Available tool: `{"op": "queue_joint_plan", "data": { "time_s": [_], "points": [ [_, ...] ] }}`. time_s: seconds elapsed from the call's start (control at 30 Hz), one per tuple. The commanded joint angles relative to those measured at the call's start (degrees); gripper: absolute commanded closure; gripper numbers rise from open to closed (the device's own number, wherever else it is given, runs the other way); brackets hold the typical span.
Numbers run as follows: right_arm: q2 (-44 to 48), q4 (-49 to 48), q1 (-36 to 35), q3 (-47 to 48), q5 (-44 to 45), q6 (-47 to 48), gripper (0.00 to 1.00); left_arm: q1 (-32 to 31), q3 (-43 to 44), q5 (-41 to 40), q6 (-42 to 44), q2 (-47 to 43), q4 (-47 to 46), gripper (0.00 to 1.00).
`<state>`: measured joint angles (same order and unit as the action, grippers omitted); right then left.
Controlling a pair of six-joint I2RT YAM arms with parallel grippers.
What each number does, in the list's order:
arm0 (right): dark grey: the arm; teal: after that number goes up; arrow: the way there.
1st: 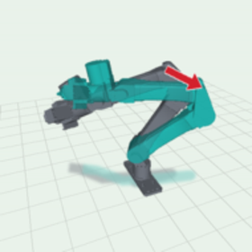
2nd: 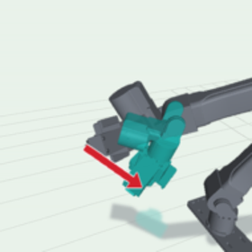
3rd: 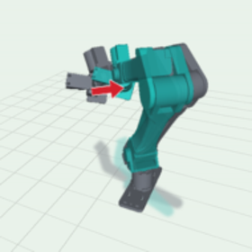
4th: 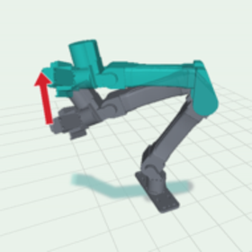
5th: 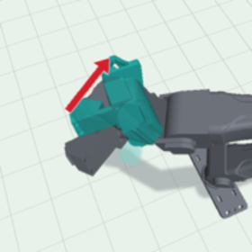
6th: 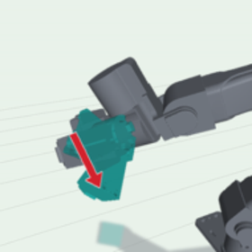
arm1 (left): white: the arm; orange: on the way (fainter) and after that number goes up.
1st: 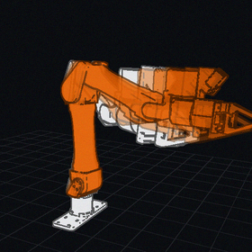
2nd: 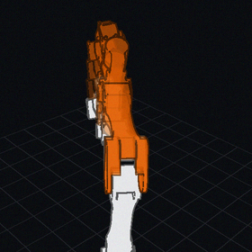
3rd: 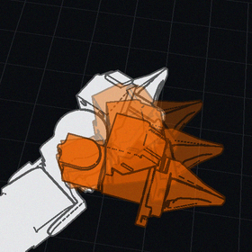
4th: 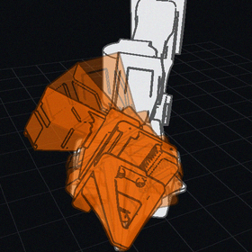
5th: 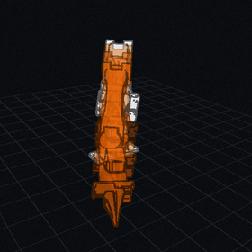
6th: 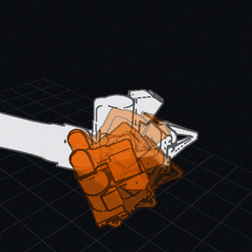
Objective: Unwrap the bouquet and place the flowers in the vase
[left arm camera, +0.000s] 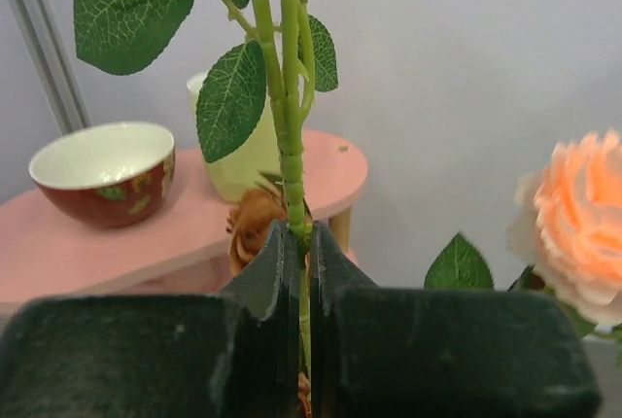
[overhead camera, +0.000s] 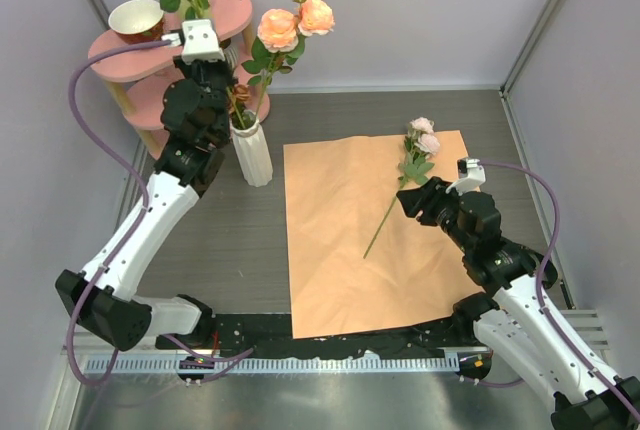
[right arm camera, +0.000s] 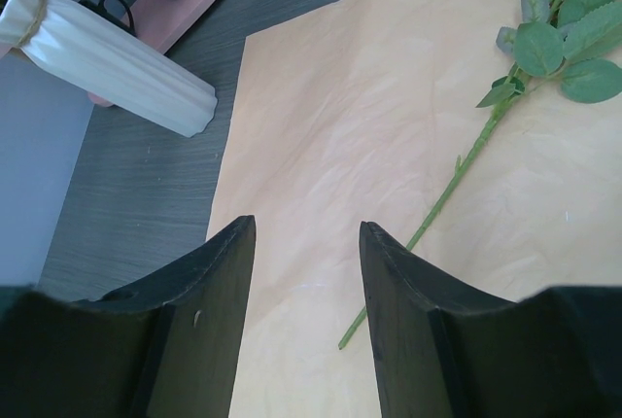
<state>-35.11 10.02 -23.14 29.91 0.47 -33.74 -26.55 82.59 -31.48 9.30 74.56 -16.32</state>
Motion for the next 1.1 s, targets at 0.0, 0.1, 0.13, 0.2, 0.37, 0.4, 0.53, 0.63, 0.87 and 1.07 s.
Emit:
{"op": "queue_joint_plan", "data": {
  "time_s": [0.0, 0.1, 0.13, 0.2, 0.37, 0.4, 0.53, 0.63, 0.87, 1.07],
  "points": [
    [0.40, -1.23, -0.07, 1.38, 0.85, 0.43, 0.47, 0.44, -6.28, -3.49, -2.44, -1.00, -6.80, 1.00],
    [0.22, -1.41, -0.07, 1.20, 0.58, 0.25, 0.47, 0.44, -11.63, -4.81, -3.67, -0.91, -9.86, 0.96],
    [0.22, -1.50, 0.02, 1.12, 0.50, 0.16, 0.47, 0.44, -13.22, -4.81, -3.59, -0.91, -11.27, 0.95],
    [0.31, -1.50, -0.07, 1.20, 0.32, 0.07, 0.47, 0.44, -16.21, -5.25, -3.94, -0.91, -13.30, 0.94],
    [0.49, -1.50, -0.07, 0.50, 0.58, -0.19, 0.47, 0.44, -19.39, -6.31, -8.15, -0.91, -12.43, 0.87],
    [0.31, -1.67, -0.07, 0.32, 0.58, -0.36, 0.47, 0.44, -20.35, -6.13, -8.77, -1.00, -12.34, 0.79],
    [-0.39, -1.85, -0.07, 0.24, 0.41, -0.89, 0.47, 0.44, -21.76, -6.40, -11.58, -2.93, -9.97, 0.45],
    [-1.36, -1.76, -0.07, 0.50, 0.50, -1.07, 0.47, 0.44, -21.59, -6.13, -14.13, -5.83, -2.79, 0.16],
    [-7.41, -1.94, -0.07, 0.67, 0.32, -2.03, 0.48, 0.44, -24.39, -1.75, -25.81, -18.21, 14.01, 0.00],
    [-18.47, -1.67, -0.07, 1.72, -1.26, -3.70, 0.48, 0.44, -32.47, 8.53, -36.36, -34.20, 29.74, 0.00]
  ]
}}
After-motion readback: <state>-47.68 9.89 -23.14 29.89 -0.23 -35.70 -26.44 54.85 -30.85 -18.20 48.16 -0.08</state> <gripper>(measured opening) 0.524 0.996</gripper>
